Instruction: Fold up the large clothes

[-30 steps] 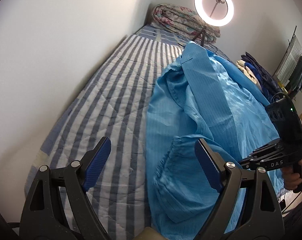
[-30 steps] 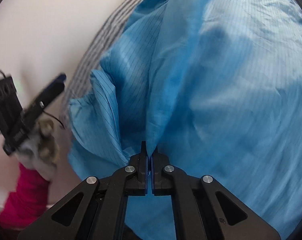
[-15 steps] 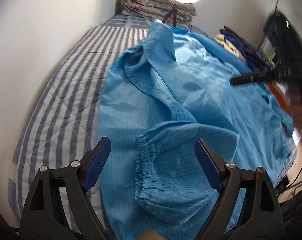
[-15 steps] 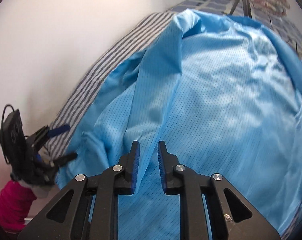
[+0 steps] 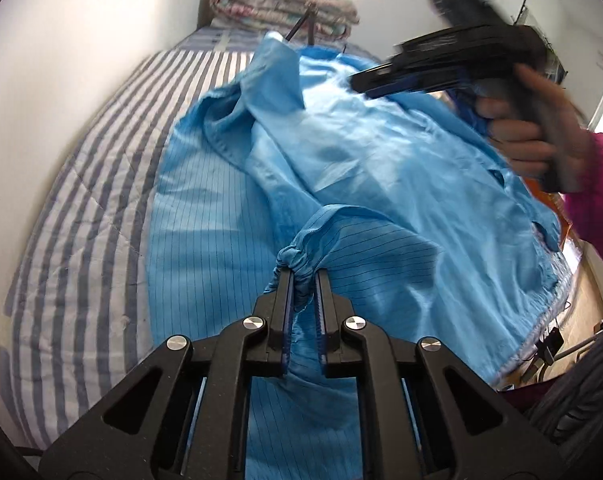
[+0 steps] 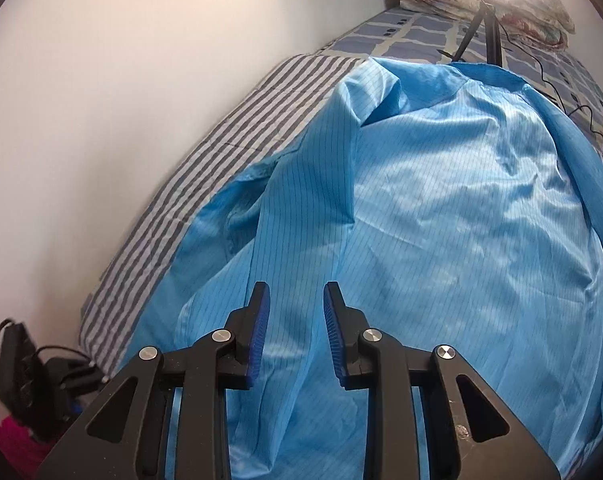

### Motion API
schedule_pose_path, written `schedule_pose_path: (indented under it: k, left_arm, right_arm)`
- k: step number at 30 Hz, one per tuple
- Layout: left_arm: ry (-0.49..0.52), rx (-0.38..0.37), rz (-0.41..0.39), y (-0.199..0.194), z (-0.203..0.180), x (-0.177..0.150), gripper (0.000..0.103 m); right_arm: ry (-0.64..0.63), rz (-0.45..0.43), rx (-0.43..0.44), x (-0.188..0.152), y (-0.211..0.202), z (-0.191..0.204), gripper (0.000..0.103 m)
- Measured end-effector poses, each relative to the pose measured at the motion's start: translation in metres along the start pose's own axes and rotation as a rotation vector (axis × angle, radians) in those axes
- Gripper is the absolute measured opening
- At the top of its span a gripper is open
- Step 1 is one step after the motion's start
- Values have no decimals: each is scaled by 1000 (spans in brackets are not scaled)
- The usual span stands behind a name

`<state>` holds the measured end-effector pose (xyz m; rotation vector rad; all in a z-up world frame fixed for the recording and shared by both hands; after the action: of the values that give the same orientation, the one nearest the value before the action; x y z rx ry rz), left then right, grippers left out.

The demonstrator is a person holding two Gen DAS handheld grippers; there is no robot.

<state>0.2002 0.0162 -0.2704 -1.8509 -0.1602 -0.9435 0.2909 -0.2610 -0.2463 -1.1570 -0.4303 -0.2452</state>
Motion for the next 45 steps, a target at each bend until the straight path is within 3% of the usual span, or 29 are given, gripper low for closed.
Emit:
schedule_pose_path:
  k: [4,6,7,8,9,12,13,14,16,22,26,28,30,31,32,36,39,40,41,42,43,45]
  left_arm:
    - [-8,-16,-5,-9,6,3,13]
    - [-2,8,-7,-8,10,4,31]
    - [-6,23,-6,-6,13,5,62]
    - [-13,33,-10,-3,15,5,78]
    - [-13,34,-17,0,16,6,78]
    - [5,44,32,18,16,6,77]
    - [0,25,43,23,16,6,63]
    - [-6,3,59,29,15,5,32]
    - [-6,-26,96,38,11,1,0]
    - [-27,-164,20,-8,-19,-5,0]
    - [60,-127,8,-34,-40,-11,0]
    - [75,-73,20,-34,-37,-11,0]
    - [50,-27,30,-28,-26,-8,28]
    - [26,-11,24,-25,-18,-5,60]
    - [3,7,10,-22,-10,-3,78]
    - [-7,52,32,6,11,7,78]
    - [2,26,87,35,15,9,71]
    - [4,8,114,44,15,9,55]
    - [8,3,137,52,15,7,33]
    - [14,14,155,58,14,6,21]
    - [22,15,153,60,12,6,13]
    - [31,-14,136,53,5,6,10]
  right_arm:
    - [1,-10,0,10,6,6,29]
    - [-6,-9,0,13,8,9,29]
    - [-11,-8,-4,15,9,10,30]
    - [-15,-9,-10,16,11,11,30]
    - [-17,-10,-16,18,12,12,31]
    - [-8,-8,-9,25,19,12,39]
    - [-7,-6,-12,27,22,13,40]
    - [-7,-4,-18,28,25,14,40]
    - [-9,2,-30,32,35,16,40]
    - [-29,18,-58,43,60,29,40]
    - [-62,38,-129,49,82,39,41]
    - [-76,51,-160,49,92,42,41]
    - [-82,66,-174,47,100,43,41]
    - [-82,69,-182,47,102,42,41]
    - [-77,71,-183,47,104,41,41]
    - [-55,81,-165,47,108,37,41]
    - [-49,88,-153,47,112,36,41]
    - [-47,91,-151,48,113,35,41]
    - [-45,93,-148,49,115,35,41]
    - [-42,94,-147,49,116,34,41]
    - [-40,94,-151,49,118,35,41]
    - [-39,96,-156,50,121,33,41]
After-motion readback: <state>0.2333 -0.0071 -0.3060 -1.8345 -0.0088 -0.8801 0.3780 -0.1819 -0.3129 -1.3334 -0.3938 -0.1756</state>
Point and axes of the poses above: each gripper's, at about its wrist camera, not at the fingertips, and y roughly the way its jaws point, z to its left, x to its top, the point moved 2 cm from there along y, roughly the way its jaws point, and after that the axes turned 5 degrees about y, right-handed, at the moved point
